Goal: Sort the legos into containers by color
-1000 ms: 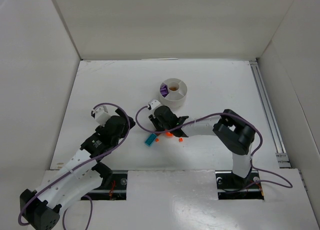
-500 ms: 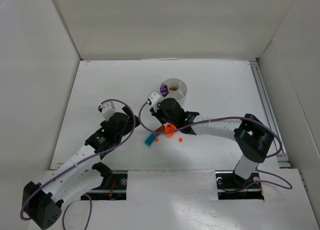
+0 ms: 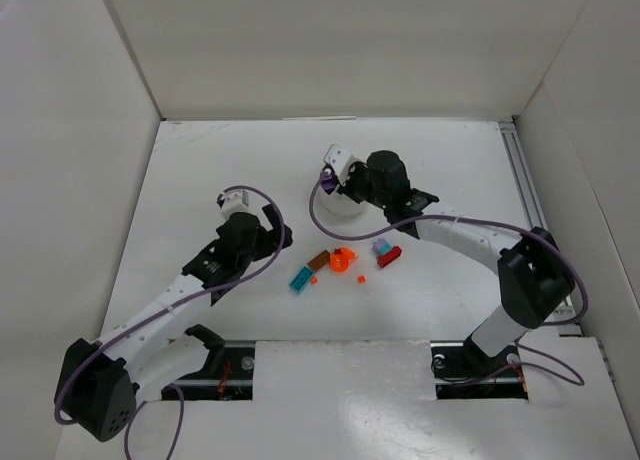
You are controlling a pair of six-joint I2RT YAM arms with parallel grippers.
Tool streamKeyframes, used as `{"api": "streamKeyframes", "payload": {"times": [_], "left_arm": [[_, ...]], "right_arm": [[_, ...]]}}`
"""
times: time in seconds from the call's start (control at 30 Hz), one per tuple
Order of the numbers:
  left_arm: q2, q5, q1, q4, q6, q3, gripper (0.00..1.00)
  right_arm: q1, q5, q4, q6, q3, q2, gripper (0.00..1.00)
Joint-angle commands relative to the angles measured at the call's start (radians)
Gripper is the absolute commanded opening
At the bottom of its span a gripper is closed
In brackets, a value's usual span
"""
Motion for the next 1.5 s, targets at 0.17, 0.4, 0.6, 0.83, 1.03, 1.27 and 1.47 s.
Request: {"api": "streamKeyframes", "payload": {"times": [0.17, 0.4, 0.6, 0.83, 1.03, 1.27, 1.47], "left_arm": [[0.107, 0.058, 0.011, 0.07, 0.067, 0.07, 1.0], [0.138, 0.076, 0.011, 0.079, 0.087, 0.079, 1.0], [0.129, 0.076, 0.011, 0.079, 0.087, 0.079, 1.0], [0.119, 0.096, 0.011, 0.07, 0.105, 0.07, 1.0], [0.119, 0.284, 0.011, 0.116, 0.264, 0.07, 1.0], [0.277, 0.256, -0.107, 0.116, 0.365, 0.113, 0.94], [0.401, 0.202, -0.222, 0.13, 0.395, 0.147, 0.83]], "right_arm": [[-0.072, -0.149, 0.031, -0.064, 0.053, 0.048, 0.14], [-0.072, -0.163, 0.031, -0.064, 0.043, 0.069, 0.23], [-0.072, -0.154, 0.031, -0.044, 0.033, 0.069, 0.34], [-0.072, -0.154, 0.031, -0.035, 0.005, 0.042, 0.45], [-0.072, -0.154, 0.04, -0.024, -0.059, -0.049, 0.49], [-0.091, -0.134, 0.04, 0.01, -0.242, -0.246, 0.54], [-0.143, -0.134, 0.017, 0.033, -0.381, -0.42, 0.57]]}}
